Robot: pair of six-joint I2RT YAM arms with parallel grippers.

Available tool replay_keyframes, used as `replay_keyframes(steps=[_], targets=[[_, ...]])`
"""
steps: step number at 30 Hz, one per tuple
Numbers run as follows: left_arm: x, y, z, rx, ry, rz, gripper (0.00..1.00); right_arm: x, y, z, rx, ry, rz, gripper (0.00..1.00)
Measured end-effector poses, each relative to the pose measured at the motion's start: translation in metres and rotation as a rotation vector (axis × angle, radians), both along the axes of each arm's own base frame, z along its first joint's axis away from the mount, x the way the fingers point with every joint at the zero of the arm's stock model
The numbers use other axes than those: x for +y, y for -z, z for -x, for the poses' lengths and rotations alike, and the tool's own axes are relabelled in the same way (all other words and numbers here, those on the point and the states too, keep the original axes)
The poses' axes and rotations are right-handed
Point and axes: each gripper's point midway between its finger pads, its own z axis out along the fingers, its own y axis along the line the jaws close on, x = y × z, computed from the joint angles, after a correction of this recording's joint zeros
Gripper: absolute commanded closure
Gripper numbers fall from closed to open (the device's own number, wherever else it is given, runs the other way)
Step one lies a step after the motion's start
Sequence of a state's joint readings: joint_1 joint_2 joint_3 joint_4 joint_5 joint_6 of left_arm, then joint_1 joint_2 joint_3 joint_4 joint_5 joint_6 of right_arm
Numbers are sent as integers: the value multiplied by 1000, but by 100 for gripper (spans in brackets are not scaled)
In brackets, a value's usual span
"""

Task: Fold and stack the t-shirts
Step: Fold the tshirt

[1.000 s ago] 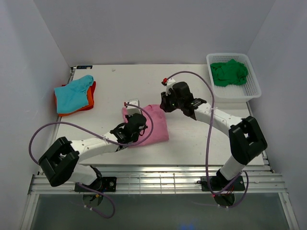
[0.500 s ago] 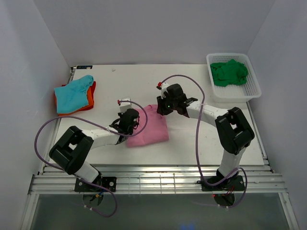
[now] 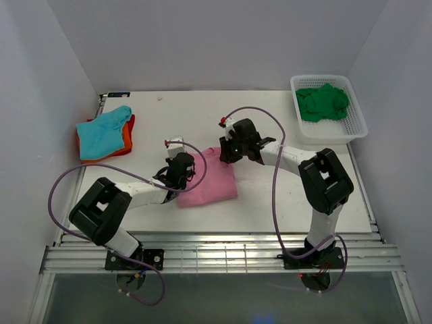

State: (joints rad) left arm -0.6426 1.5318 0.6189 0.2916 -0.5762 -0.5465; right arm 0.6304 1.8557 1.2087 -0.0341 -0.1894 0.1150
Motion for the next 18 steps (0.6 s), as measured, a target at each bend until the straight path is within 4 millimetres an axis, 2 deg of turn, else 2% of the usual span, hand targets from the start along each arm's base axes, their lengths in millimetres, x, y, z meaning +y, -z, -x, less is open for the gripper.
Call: replay_keyframes(steps=[12,18], targets=[[5,3,0,8,-5,-2,100,8,-11,-1,-9,-30,-25,74],[9,10,-1,23,-12,-10,100,10,2,-5,5,-32,0,75]])
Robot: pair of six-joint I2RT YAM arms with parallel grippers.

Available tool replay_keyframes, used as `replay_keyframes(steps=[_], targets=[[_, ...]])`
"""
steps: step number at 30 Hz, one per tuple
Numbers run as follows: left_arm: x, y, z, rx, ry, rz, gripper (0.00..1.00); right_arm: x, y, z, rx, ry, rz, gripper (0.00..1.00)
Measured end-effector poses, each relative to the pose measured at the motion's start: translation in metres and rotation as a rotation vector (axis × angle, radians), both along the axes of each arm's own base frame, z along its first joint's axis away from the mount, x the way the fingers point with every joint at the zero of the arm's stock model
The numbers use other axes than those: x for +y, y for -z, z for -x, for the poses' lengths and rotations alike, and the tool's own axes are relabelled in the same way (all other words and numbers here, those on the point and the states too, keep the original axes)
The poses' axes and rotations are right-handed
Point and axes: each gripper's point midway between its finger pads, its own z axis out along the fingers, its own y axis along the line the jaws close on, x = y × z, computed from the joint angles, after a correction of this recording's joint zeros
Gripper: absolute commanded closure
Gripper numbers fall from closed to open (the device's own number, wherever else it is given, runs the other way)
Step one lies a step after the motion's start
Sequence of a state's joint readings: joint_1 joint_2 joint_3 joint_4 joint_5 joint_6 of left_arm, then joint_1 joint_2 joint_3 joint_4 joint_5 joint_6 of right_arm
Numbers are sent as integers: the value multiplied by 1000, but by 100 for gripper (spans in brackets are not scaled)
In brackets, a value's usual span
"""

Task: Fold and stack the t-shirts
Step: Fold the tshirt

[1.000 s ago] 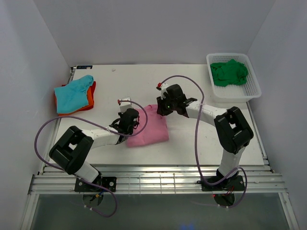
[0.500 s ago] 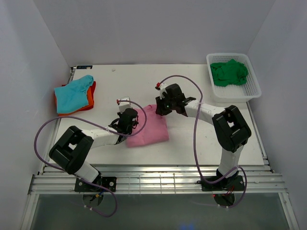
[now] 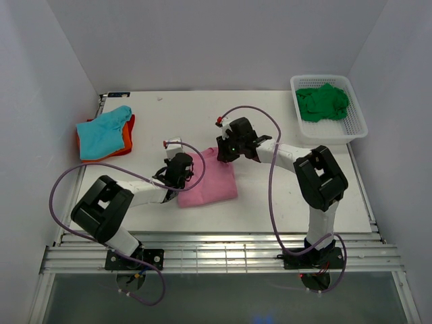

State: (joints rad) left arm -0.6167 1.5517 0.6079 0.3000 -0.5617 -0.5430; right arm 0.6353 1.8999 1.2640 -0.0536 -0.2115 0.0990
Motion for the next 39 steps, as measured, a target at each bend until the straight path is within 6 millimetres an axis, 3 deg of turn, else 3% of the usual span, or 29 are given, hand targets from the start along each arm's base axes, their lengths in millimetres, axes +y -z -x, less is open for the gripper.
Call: replay_keyframes(steps=[6,39], targets=[[6,9,1,21,-9,-12,100,-10,24,-2,28,33,70,75],[27,22,10,26,-50,18,100,-32,34,-11,-10,102,174,75]])
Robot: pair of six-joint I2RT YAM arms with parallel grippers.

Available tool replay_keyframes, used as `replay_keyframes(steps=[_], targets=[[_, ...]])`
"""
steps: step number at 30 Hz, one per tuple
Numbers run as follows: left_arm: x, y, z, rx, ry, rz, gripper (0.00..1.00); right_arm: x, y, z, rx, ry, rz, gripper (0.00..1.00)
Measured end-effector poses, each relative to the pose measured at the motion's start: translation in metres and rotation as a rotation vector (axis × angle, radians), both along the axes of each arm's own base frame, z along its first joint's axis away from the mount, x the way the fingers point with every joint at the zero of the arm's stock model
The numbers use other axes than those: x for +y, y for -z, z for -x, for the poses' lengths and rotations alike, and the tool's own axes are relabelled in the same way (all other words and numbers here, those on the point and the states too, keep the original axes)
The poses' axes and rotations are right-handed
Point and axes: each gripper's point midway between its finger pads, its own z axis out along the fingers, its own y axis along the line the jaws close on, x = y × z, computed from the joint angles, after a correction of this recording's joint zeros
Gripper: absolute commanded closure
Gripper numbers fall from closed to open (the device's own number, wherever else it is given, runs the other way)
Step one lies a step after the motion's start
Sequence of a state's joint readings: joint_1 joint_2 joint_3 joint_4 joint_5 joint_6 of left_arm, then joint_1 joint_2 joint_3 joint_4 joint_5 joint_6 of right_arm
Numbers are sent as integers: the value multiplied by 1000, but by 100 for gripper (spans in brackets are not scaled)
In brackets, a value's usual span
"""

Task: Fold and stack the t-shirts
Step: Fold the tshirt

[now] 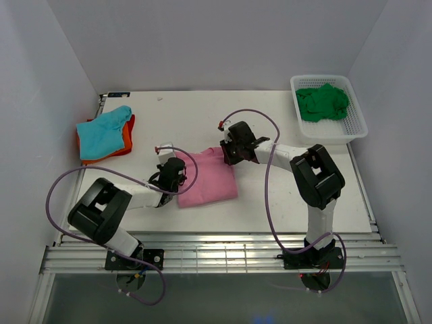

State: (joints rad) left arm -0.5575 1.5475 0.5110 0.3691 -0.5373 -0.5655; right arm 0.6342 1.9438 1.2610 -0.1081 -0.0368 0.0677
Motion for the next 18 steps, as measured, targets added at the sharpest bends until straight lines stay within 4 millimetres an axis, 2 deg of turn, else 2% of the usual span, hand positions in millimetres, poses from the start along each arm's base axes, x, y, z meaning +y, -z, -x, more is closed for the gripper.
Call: replay_keyframes(steps=[3,6,8,10,11,12,14,15,16,18], targets=[[7,-7,3,-12,-15,-15,100,-1,0,0,-2,3,3,75],[14,-24,0,-48,-35,-42,97,-4,0,-2,-10,16,15,75],[17,-43,-5,-89,-45,-55,92,-7,-2,-4,-21,29,27,74],[16,-71,-14,-149,-51,-55,90,-12,-7,-6,-35,46,45,73],[15,-89,-19,-185,-54,-44,83,-16,-12,-7,-50,56,53,69],[13,-105,-23,-213,-55,-33,70,-20,-18,-8,-67,67,58,61],[9,-134,-27,-264,-57,9,45,-30,-35,-7,-104,87,67,55],[7,-144,-26,-278,-53,40,28,-34,-45,-7,-124,93,68,36],[6,-147,-23,-275,-47,60,24,-37,-57,-7,-145,107,60,28],[3,-138,-14,-242,-26,96,16,-44,-81,-7,-199,118,46,15]])
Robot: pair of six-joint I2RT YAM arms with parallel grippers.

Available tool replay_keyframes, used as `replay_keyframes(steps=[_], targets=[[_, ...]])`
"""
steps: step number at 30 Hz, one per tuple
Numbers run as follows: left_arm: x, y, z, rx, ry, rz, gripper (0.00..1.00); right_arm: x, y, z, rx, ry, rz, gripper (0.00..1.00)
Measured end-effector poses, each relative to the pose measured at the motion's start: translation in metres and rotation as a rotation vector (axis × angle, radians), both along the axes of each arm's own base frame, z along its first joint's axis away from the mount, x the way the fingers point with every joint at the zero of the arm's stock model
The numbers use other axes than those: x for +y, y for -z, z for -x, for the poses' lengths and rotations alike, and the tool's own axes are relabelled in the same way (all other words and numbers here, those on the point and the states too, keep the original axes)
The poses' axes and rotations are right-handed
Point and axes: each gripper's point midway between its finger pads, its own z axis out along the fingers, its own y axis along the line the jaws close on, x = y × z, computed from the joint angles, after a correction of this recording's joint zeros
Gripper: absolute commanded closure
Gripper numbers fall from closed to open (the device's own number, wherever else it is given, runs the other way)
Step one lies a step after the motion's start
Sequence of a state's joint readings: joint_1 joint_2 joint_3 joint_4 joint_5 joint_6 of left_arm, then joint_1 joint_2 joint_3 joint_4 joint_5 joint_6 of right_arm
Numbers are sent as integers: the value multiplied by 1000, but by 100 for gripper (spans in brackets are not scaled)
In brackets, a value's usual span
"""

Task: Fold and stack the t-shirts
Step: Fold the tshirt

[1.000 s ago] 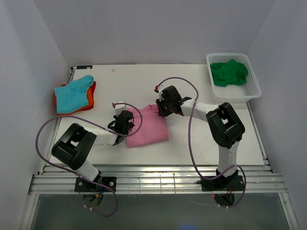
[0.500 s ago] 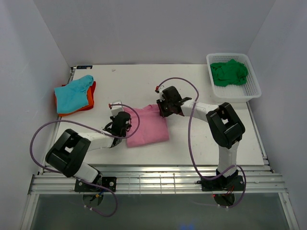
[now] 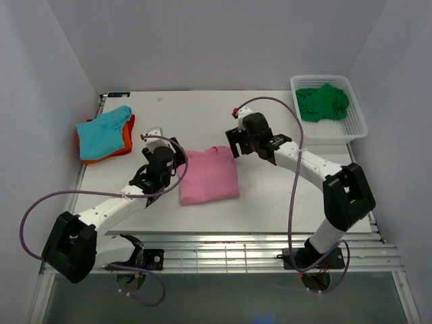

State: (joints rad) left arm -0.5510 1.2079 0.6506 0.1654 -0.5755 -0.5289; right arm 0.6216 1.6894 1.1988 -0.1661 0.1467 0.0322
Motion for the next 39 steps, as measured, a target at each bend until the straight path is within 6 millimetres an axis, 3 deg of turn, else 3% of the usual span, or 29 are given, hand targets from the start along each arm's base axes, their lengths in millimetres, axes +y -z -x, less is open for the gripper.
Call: replay_keyframes(steps=[4,6,8,18,29,34,35,39], targets=[[1,59,35,175,56,10,11,-10,-38,7,-76,6,-30,14],[2,85,54,266,84,12,10,-13,-46,12,-91,6,-41,14],[-2,98,68,320,121,33,10,-17,-50,18,-97,6,-49,14],[-31,101,88,356,273,175,10,-29,-49,40,-86,12,-70,13],[-28,113,96,419,252,192,10,-21,-51,52,-65,-37,-132,14],[-28,117,99,419,253,202,10,5,-52,57,-37,-131,-224,28],[-28,119,100,421,254,204,10,10,-50,58,-22,-147,-240,34],[-28,123,103,420,254,214,10,26,-29,62,48,-196,-268,42]])
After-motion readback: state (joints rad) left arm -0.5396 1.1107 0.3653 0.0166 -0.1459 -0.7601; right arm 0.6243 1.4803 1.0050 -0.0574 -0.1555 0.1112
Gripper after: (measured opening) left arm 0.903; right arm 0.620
